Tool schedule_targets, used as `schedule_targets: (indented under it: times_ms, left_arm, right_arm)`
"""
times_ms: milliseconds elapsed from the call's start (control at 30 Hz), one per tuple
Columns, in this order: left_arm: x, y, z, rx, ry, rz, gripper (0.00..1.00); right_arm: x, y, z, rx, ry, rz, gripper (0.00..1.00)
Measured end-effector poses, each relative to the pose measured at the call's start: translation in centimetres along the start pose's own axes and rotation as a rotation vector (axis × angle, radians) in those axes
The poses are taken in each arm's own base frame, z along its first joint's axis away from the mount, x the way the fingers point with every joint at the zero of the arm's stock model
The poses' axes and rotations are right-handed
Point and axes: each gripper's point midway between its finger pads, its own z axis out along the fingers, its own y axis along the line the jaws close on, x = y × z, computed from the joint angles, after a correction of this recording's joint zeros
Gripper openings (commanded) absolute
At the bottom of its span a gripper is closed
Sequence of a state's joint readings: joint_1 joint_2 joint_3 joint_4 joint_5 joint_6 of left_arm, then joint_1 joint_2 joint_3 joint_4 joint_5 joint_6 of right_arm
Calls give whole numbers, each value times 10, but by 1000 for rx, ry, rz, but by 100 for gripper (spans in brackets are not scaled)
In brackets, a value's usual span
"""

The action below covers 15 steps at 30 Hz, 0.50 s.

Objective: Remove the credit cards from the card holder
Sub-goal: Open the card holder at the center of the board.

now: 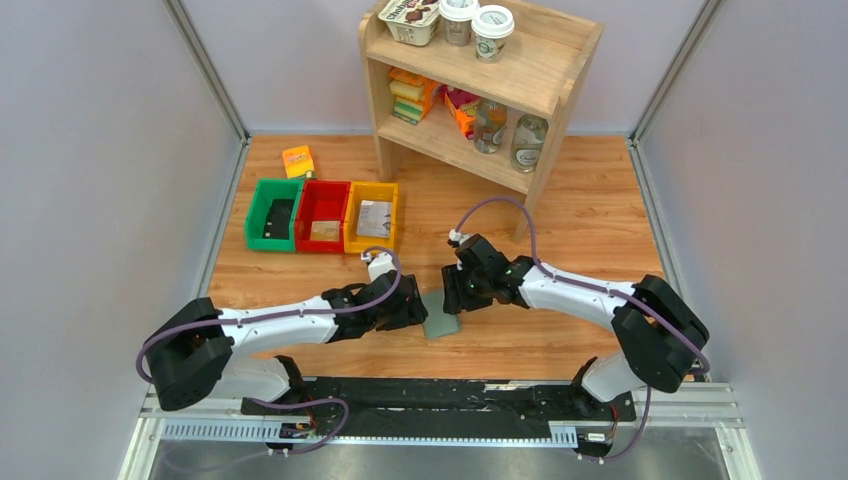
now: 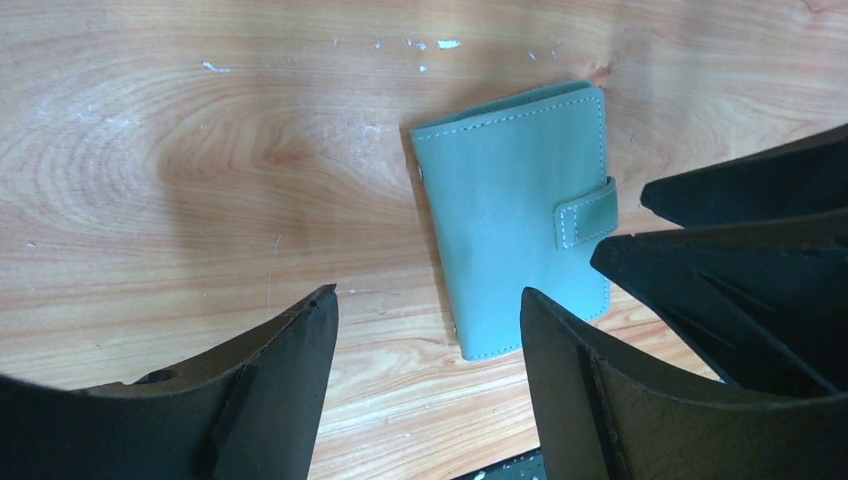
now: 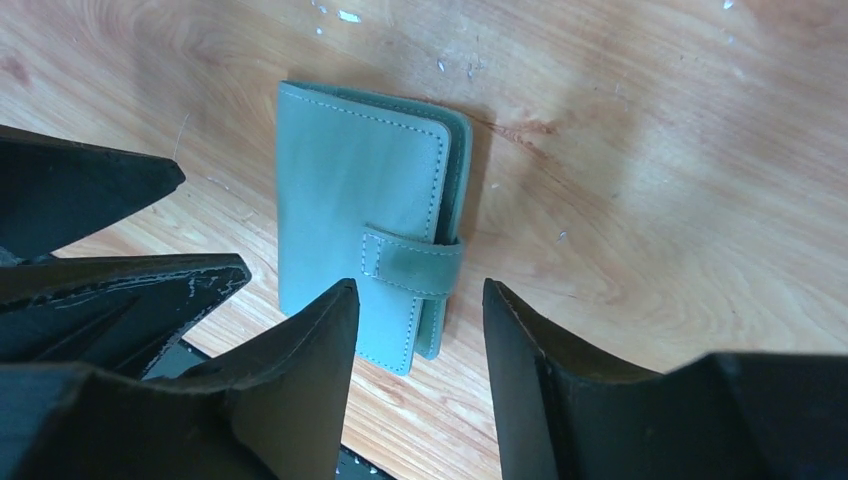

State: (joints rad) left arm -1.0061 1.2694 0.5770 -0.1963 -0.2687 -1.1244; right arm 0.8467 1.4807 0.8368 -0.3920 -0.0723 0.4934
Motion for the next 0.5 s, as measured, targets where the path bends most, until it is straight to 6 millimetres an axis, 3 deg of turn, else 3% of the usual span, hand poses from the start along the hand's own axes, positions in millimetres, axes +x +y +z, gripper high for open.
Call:
schedule_targets:
  times_ms: [233,300,467,500]
  left_arm:
    - [9,13,-2,-21,21,-7,75]
    - [10,20,-7,-31,19,-5,77]
    - [11,39,-23,-42,2,-12,82]
    - [11,42,-26,-43,-3,-15,82]
  right_arm:
    - [16,1,14,-118,51,78,39]
    - [19,2,18,-143,63,96,31]
    - [12,10,18,-222,59,129,0]
    - [10,12,18,-237,56,133,0]
